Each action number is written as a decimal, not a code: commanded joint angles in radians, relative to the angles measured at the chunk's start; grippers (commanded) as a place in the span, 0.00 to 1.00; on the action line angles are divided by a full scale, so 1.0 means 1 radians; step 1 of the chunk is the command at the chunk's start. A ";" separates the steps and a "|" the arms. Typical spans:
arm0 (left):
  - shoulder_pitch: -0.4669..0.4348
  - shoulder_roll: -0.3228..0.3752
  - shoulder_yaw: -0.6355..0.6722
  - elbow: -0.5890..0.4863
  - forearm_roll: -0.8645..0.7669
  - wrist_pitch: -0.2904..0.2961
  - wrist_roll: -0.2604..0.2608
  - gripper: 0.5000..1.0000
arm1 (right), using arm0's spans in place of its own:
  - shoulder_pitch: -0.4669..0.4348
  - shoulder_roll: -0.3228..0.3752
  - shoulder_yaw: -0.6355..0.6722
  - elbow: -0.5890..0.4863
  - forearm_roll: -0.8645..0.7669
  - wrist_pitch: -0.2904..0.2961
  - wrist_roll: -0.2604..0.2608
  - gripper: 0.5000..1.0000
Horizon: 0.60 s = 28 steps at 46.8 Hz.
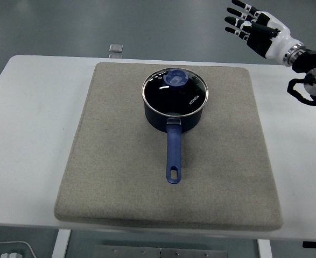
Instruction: Lift the pot lid and place it to the right of the pot.
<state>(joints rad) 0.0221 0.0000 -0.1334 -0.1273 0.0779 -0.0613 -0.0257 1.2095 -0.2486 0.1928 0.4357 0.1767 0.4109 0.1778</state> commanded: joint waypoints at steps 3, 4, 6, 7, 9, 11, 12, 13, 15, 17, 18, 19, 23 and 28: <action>0.001 0.000 0.000 0.000 0.000 0.000 0.001 1.00 | 0.004 0.000 0.005 0.000 -0.020 -0.004 0.002 0.86; -0.001 0.000 0.000 0.000 -0.001 0.000 0.000 1.00 | 0.005 0.000 0.005 0.000 -0.020 -0.004 0.002 0.86; 0.001 0.000 0.000 0.000 -0.001 0.000 0.000 1.00 | 0.010 0.000 0.005 0.000 -0.020 -0.004 0.002 0.86; -0.001 0.000 0.000 0.000 -0.001 0.000 0.000 1.00 | 0.016 0.002 0.002 0.000 -0.020 -0.004 0.002 0.86; 0.001 0.000 0.000 0.000 -0.001 0.000 0.000 1.00 | 0.024 0.002 -0.001 0.000 -0.023 -0.004 0.002 0.86; -0.001 0.000 0.000 0.000 -0.001 0.000 0.000 1.00 | 0.027 0.002 -0.001 0.000 -0.035 -0.004 0.002 0.86; 0.001 0.000 0.000 0.000 0.000 0.000 0.000 1.00 | 0.028 0.002 -0.003 0.000 -0.045 -0.004 0.002 0.86; 0.001 0.000 0.000 0.000 0.000 0.002 0.000 1.00 | 0.033 0.003 -0.003 0.000 -0.057 -0.004 0.002 0.86; 0.001 0.000 0.000 0.000 0.000 0.000 0.000 1.00 | 0.045 0.006 -0.003 0.000 -0.084 -0.004 0.002 0.86; 0.001 0.000 0.000 0.000 0.000 0.000 0.001 1.00 | 0.056 0.012 -0.004 0.000 -0.117 -0.004 0.002 0.86; 0.001 0.000 0.000 0.000 0.000 0.000 0.000 1.00 | 0.059 0.012 -0.004 0.000 -0.132 -0.004 0.002 0.86; -0.001 0.000 0.000 0.000 -0.001 0.000 0.000 1.00 | 0.059 0.014 -0.004 0.000 -0.147 -0.004 0.002 0.86; -0.001 0.000 0.000 0.000 -0.001 0.000 0.000 1.00 | 0.074 0.018 -0.004 0.001 -0.195 -0.004 0.002 0.86; 0.001 0.000 0.000 0.000 0.000 0.000 0.000 1.00 | 0.099 0.029 -0.009 0.001 -0.244 -0.001 0.002 0.86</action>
<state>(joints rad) 0.0217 0.0000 -0.1334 -0.1273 0.0776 -0.0609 -0.0260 1.2946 -0.2275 0.1872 0.4371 -0.0345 0.4067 0.1798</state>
